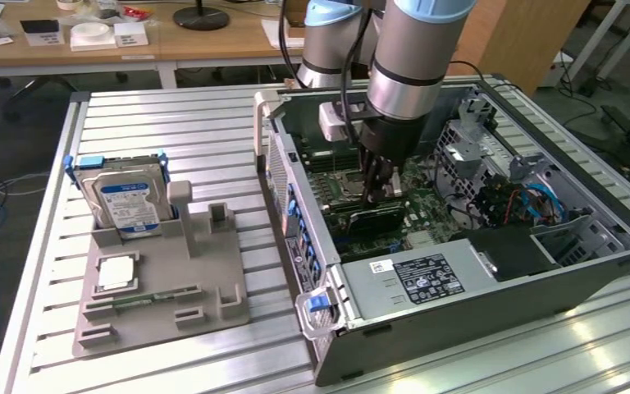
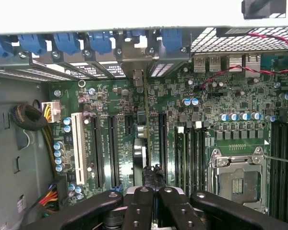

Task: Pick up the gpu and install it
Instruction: 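Press down on the gpu until it lock into place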

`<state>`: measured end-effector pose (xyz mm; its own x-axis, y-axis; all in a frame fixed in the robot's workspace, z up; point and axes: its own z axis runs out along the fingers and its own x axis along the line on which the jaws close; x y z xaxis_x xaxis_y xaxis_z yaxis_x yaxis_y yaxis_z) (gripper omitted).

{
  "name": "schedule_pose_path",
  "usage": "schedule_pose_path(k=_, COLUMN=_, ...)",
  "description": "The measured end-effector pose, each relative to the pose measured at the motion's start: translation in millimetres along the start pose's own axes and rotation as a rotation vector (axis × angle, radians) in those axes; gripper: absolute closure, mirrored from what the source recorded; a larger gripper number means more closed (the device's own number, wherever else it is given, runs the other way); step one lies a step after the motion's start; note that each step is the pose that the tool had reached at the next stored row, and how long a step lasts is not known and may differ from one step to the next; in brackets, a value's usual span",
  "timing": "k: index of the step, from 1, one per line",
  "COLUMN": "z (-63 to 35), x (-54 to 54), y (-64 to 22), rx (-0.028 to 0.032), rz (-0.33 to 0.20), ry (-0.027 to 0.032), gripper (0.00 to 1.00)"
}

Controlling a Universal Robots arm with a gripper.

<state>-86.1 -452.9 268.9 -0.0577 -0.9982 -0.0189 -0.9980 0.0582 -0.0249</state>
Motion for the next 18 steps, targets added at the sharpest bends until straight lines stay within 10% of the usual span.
schedule_pose_path(k=18, z=5.4, x=0.1, y=0.2, rx=0.0001, rz=0.006, ry=0.0003, gripper=0.89)
